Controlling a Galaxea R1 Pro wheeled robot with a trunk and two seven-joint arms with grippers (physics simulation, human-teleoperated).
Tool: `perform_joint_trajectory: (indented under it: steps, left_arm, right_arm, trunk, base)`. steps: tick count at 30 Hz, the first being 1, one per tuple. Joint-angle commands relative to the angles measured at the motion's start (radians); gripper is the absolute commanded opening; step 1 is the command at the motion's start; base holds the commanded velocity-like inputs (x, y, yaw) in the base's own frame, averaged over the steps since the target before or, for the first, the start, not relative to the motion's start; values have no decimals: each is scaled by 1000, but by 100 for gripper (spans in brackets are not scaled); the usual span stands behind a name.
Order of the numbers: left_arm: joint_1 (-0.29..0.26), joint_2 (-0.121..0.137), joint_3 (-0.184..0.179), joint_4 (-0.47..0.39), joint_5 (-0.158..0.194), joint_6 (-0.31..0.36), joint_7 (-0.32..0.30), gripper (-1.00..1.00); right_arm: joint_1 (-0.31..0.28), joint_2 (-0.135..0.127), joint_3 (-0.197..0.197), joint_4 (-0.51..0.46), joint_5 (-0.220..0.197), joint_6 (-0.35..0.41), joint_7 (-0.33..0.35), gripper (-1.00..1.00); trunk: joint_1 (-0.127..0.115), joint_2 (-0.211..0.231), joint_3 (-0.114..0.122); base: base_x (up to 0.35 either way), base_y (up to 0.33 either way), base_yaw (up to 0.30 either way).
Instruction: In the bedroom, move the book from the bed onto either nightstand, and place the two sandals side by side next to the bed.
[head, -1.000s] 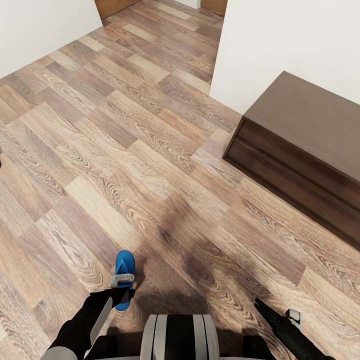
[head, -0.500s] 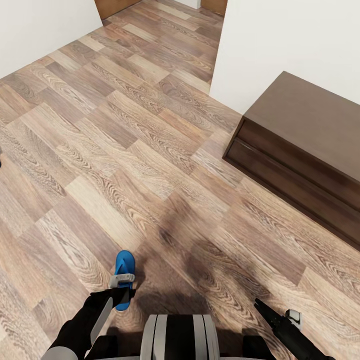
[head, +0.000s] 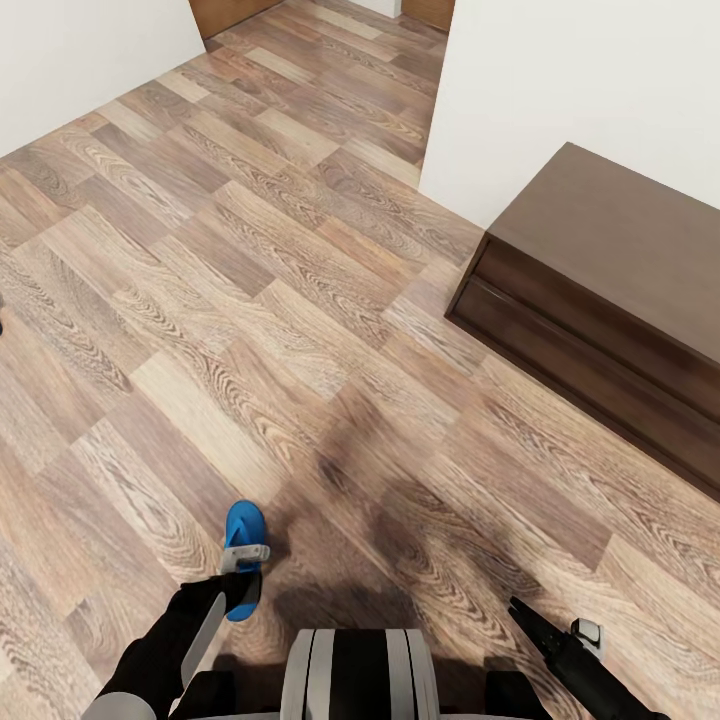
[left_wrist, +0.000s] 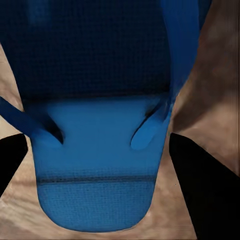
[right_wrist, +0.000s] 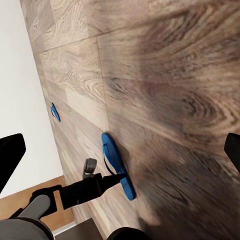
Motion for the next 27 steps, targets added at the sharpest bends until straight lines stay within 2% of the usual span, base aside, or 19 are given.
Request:
perform_joint_trajectory:
  steps: [1, 27]
  left_arm:
    - [0, 1, -2, -3, 8, 5, 2, -100]
    - [0, 0, -1, -21, 9, 6, 5, -100]
  right_arm:
    - [0, 0, 0, 0, -5, 9, 2, 100]
    - [0, 0, -1, 0, -5, 10, 1, 100]
  trunk:
    - [0, 0, 0]
    - [0, 0, 0]
  base:
    - [0, 0, 0]
    - [0, 0, 0]
